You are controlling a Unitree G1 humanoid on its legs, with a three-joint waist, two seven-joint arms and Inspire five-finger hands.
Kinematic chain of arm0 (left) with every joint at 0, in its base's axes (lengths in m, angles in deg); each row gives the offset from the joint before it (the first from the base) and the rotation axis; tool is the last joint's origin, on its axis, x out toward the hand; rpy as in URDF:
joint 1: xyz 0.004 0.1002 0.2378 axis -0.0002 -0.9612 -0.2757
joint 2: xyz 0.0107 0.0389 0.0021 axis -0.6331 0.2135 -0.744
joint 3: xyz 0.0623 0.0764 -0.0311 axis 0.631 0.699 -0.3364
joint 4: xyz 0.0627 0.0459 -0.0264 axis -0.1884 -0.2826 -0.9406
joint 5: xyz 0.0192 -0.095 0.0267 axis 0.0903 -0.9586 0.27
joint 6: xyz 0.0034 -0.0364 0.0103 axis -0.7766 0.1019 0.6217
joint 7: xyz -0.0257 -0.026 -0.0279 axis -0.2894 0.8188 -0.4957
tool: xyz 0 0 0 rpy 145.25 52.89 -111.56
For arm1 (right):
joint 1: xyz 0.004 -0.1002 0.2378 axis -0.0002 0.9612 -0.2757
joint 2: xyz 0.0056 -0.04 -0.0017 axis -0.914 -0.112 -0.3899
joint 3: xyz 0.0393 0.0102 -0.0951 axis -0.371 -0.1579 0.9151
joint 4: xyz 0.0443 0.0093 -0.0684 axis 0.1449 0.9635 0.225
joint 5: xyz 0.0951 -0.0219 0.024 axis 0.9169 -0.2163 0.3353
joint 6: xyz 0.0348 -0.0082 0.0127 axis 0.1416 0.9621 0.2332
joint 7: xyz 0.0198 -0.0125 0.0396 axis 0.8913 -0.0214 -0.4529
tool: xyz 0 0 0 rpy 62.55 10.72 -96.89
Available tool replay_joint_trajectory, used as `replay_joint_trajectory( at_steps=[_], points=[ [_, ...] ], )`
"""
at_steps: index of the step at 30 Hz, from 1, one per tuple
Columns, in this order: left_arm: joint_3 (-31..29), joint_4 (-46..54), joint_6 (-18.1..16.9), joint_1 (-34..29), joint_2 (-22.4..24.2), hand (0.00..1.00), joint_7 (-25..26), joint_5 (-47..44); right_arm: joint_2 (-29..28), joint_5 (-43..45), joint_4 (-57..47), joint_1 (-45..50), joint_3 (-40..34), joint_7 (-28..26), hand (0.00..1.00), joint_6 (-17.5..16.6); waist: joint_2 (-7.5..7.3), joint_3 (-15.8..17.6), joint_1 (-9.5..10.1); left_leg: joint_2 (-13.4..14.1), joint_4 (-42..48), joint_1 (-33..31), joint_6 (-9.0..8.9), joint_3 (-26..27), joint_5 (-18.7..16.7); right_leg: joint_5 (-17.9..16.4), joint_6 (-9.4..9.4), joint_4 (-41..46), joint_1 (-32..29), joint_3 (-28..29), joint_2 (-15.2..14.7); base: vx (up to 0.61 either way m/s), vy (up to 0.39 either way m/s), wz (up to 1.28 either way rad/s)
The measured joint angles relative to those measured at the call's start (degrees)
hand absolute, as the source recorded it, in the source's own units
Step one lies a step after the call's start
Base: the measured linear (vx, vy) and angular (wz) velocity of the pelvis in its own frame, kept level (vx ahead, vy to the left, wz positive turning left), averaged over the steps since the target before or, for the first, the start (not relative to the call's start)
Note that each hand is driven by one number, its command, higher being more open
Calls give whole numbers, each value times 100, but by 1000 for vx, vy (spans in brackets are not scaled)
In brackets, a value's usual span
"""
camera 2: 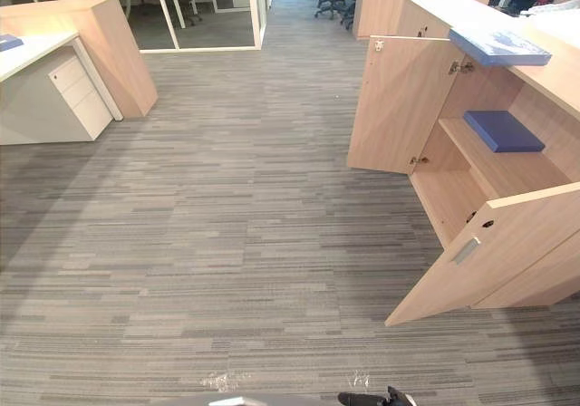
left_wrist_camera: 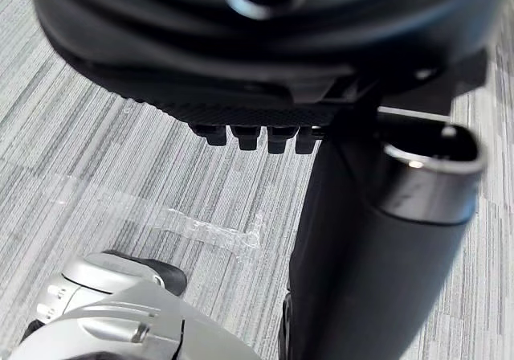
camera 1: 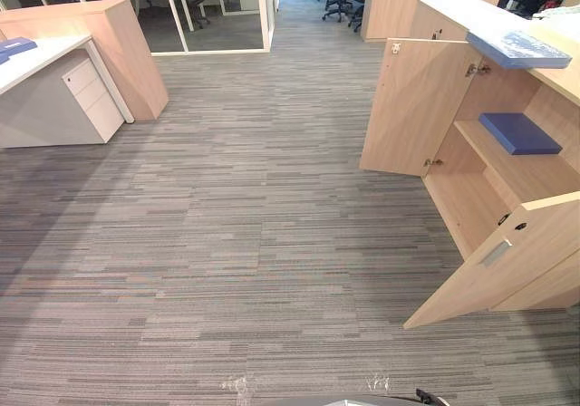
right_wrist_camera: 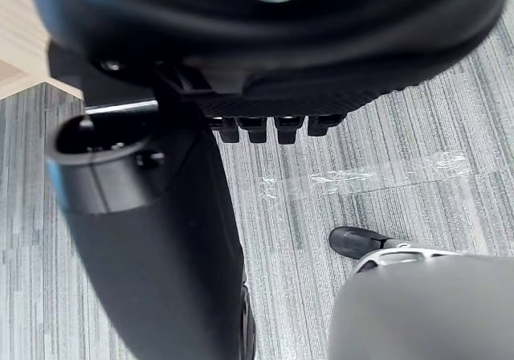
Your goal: Walk over to the cabinet, pick up the folder, carry it to the office cabinet, place the folder inside the office cabinet, then close the office cabinet door
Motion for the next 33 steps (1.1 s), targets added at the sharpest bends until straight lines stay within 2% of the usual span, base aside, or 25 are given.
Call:
replay_joint_trajectory(
  at_steps=[6, 11, 27, 30, 31, 32, 33],
  points=[
    [21, 64, -101, 3, -5, 100, -186, -347, -236, 2, -2, -221, -20, -8, 100, -25, 2, 158, 29, -2, -43, 101, -17, 12, 12, 11, 57, -53, 94, -17, 0, 0, 0, 0],
    [59, 175, -105, 4, 12, 100, -243, -348, -345, -45, -14, -246, 13, -90, 100, -36, 22, 163, 163, -3, -50, 101, -18, 2, 13, 11, 57, -54, 94, -39, -3, 0, 0, 0],
    [55, 211, -102, 20, 6, 100, -253, 29, -365, -47, -12, -371, 4, -96, 100, -28, 35, 276, 167, -10, -8, 81, -15, -46, 15, 7, 60, -53, 111, -148, -8, -5, 3, 1],
    [3, 214, -113, 167, 0, 100, -250, 20, -409, -43, -13, -476, -21, -94, 100, -30, -9, 451, 183, 48, 934, -401, -85, -98, -402, -63, -38, 33, 69, -208, 24, -56, 17, 11],
    [-11, 230, -139, 220, 24, 100, -248, 16, -405, -43, -13, -514, -30, -96, 100, -31, 37, 531, 238, 148, 1479, -610, -117, -112, -662, -163, -134, 122, 67, -245, 96, -97, 29, 10],
    [-114, 263, -188, 229, 59, 100, -250, -50, -431, -42, -12, -538, -125, -91, 100, -31, 44, 581, 280, 234, 2146, -879, -255, -107, -840, -270, -239, 194, 86, -282, 147, -78, 26, 6],
    [-198, 329, -194, 231, 86, 100, -256, -119, -467, -39, -12, -551, -203, -86, 100, -31, 23, 608, 303, 267, 2545, -1045, -273, -96, -852, -301, -264, 234, 95, -284, 156, -43, 27, -9]
  ],
)
